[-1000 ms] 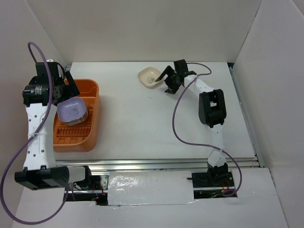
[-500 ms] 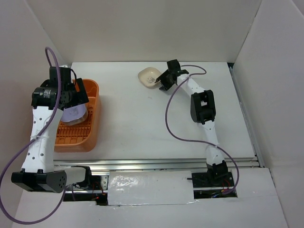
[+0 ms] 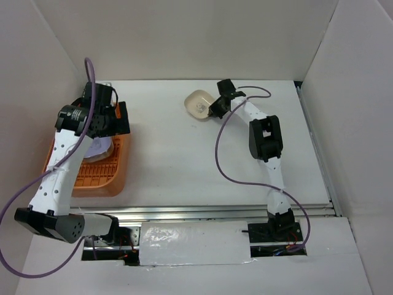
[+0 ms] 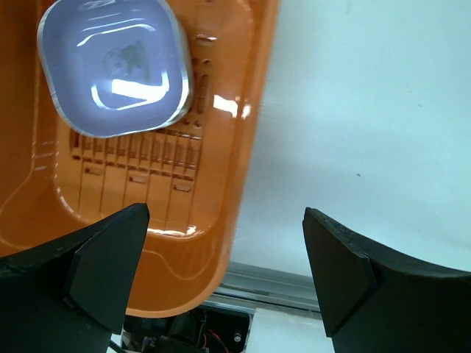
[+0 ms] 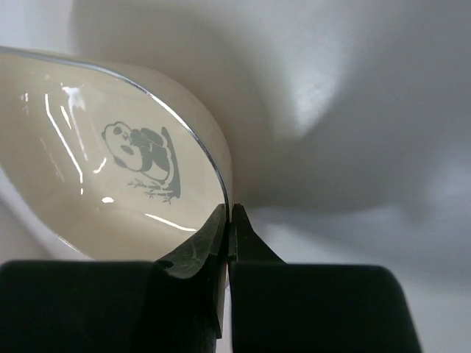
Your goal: Place the plates into the plastic bin on the countertop
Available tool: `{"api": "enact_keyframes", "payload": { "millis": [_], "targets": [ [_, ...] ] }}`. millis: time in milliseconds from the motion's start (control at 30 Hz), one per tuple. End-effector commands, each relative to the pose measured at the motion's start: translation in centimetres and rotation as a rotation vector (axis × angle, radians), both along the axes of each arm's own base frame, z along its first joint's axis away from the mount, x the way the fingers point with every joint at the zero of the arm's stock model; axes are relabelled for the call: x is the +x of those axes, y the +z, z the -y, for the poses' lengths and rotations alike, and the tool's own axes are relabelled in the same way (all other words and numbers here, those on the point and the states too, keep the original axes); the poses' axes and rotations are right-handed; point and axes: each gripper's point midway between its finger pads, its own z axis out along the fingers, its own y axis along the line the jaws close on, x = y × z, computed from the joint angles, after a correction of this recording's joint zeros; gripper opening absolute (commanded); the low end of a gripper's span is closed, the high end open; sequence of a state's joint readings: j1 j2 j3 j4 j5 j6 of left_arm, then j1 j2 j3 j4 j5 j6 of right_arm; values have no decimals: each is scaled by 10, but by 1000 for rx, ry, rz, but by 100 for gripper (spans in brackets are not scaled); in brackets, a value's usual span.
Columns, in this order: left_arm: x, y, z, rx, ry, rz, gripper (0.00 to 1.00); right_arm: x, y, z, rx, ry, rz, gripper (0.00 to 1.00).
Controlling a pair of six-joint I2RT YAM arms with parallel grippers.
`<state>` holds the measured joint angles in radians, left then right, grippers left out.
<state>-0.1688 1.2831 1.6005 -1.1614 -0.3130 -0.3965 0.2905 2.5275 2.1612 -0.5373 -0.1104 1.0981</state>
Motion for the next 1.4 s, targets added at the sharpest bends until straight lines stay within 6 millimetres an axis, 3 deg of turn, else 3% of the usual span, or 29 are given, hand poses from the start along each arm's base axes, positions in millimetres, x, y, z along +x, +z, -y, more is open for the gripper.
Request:
{"api": "enact_keyframes", "payload": {
  "millis": [0,33,100,133,167,200,267,300,367,400,467,567,600,633,667,733,767,800,833,933,967,1000,1100,1133,1167,1233,1267,1333,1367],
  "targets": [
    [19,16,29,-27,-98,37,99,-34,73,16,-266,61,111,0],
    [28,6,46,-23,-149,-1,99,-52,96,22,-341,98,139,0],
    [41,9,65,-20,-198,7,99,-85,112,21,-474,140,151,0],
    [51,0,82,-11,-239,-18,99,-111,127,24,-491,165,168,0],
    [56,-1,92,-12,-273,-16,99,-126,137,13,-493,195,201,0],
    [68,0,108,-21,-306,-3,99,-149,151,15,-481,223,231,0],
    [78,-2,126,-31,-359,-5,99,-168,169,5,-429,259,282,0],
    [83,4,136,-50,-385,11,98,-183,177,-11,-361,325,301,0],
    [94,-15,159,-40,-435,-37,94,-209,213,-31,-247,407,370,0],
    [98,-17,161,-39,-433,-40,89,-211,212,-32,-248,414,364,0],
    [102,-20,173,-38,-447,-38,77,-225,237,-39,-191,449,400,0],
    [109,-27,180,-12,-427,-42,36,-237,261,-36,-153,450,456,0],
    [109,-30,183,-2,-424,-43,9,-243,267,-36,-135,466,465,0],
    [112,-28,179,12,-395,-33,0,-247,268,-37,-125,480,462,0],
    [113,-24,180,13,-388,-18,0,-250,269,-36,-114,488,457,0],
    [114,-14,178,17,-359,22,0,-253,263,-33,-77,506,439,13],
    [115,-9,176,20,-345,41,0,-257,263,-37,-24,517,428,67],
    [113,1,170,21,-323,69,0,-260,251,-34,-7,517,399,97],
    [112,5,163,26,-288,81,0,-261,247,-33,16,520,393,100],
    [106,21,113,80,-141,107,0,-258,225,-19,28,490,355,100],
    [101,13,95,114,-101,86,0,-255,219,-12,22,484,348,100],
    [95,31,66,100,-28,138,0,-256,205,-7,16,484,320,100],
    [71,37,3,87,89,185,0,-254,177,4,0,497,260,100],
    [61,21,-14,95,120,148,0,-255,170,5,-2,504,243,100],
    [46,27,-46,96,201,169,0,-256,159,8,-3,513,218,100],
    [32,8,-71,102,256,115,0,-256,155,5,14,526,216,100],
    [18,5,-105,99,354,111,0,-259,150,5,21,527,205,100],
    [11,-4,-120,62,372,95,0,-260,154,-5,60,551,224,100],
    [4,-12,-139,54,426,85,0,-261,152,-9,69,559,218,100]
  ]
}}
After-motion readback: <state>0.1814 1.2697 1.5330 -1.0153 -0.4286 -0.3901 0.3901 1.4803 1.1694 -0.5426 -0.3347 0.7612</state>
